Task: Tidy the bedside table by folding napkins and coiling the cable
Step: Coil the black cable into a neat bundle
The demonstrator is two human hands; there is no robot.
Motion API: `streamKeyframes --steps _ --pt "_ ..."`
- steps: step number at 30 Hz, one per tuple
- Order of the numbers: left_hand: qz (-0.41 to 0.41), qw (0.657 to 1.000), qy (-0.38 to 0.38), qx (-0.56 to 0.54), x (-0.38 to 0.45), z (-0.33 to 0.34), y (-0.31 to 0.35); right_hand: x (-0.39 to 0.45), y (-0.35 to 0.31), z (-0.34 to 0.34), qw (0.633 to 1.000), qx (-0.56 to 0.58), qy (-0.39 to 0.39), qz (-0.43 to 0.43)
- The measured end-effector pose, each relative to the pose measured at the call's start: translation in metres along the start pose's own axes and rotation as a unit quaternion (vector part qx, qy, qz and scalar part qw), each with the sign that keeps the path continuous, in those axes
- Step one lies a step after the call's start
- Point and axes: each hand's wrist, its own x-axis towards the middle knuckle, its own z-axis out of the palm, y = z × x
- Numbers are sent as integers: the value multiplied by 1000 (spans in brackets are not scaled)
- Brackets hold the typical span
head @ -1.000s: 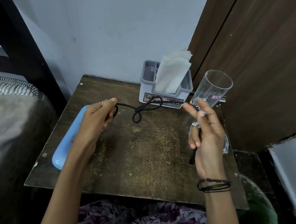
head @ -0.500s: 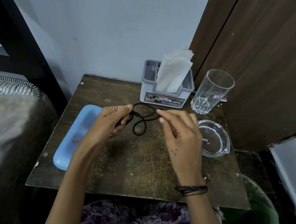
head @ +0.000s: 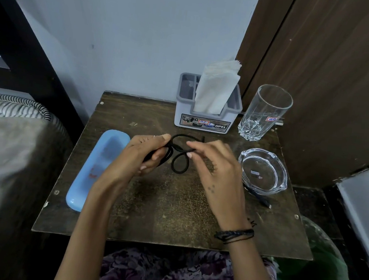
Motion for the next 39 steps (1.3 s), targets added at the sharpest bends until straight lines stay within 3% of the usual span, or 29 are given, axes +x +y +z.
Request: streamKeyframes --steps 4,9,11,15,17,22,26,28,31,34,36,39 --pt "16 996 71 -49 5 -8 -5 1 5 -4 997 13 68 -15" --pt "14 989 125 -75 7 -15 -8 0 1 -4 957 263 9 122" --pt "14 989 131 -66 9 -10 -9 -1 0 -3 960 241 -20 141" --pt "14 991 129 -45 12 -4 -10 -3 7 -1 994 69 -33 78" --pt "14 990 135 -49 11 -5 -10 -4 8 -1 988 111 1 105" --pt "21 985 156 -64 9 -16 -7 4 7 -9 887 391 144 200" --pt "26 982 175 -72 8 -13 -5 6 12 -23 768 597 94 210" --pt "22 978 193 -80 8 -11 -3 5 17 -30 770 599 16 217" --pt "20 975 209 -77 8 -9 -3 1 24 -33 829 498 -93 237" --pt "18 972 217 -86 9 -9 -3 0 25 -33 854 439 -134 245" --pt "21 971 214 -108 9 -12 -3 0 25 -34 830 486 -103 252" --pt "26 970 216 -111 8 -18 -4 2 29 -37 752 601 0 270"
